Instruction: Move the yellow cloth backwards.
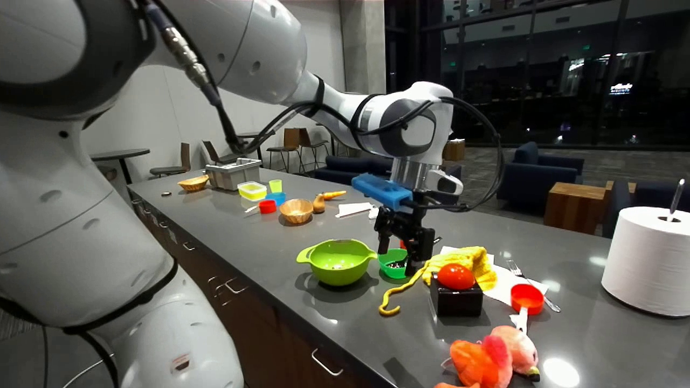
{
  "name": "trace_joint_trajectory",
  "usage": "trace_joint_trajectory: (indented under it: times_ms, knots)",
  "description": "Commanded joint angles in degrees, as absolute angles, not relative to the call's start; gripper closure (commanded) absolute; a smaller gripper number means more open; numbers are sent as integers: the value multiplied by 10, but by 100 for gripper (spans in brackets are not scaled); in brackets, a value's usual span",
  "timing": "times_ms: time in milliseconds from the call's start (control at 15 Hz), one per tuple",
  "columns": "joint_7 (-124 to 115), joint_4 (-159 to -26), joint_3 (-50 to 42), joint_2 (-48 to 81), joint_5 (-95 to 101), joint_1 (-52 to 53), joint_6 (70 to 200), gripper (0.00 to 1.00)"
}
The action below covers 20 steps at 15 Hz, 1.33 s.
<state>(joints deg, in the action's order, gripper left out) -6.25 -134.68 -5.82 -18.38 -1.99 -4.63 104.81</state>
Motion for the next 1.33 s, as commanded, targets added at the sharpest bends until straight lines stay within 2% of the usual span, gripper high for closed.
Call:
trace_joint_trajectory:
  times_ms: [0, 667, 1267]
  knots:
    - [23, -1429, -73, -237, -38, -46, 1041, 0]
    - [280, -1458, -103, -196, -123, -9, 1013, 0]
    - [263, -1466, -92, -196, -112, -16, 1020, 0]
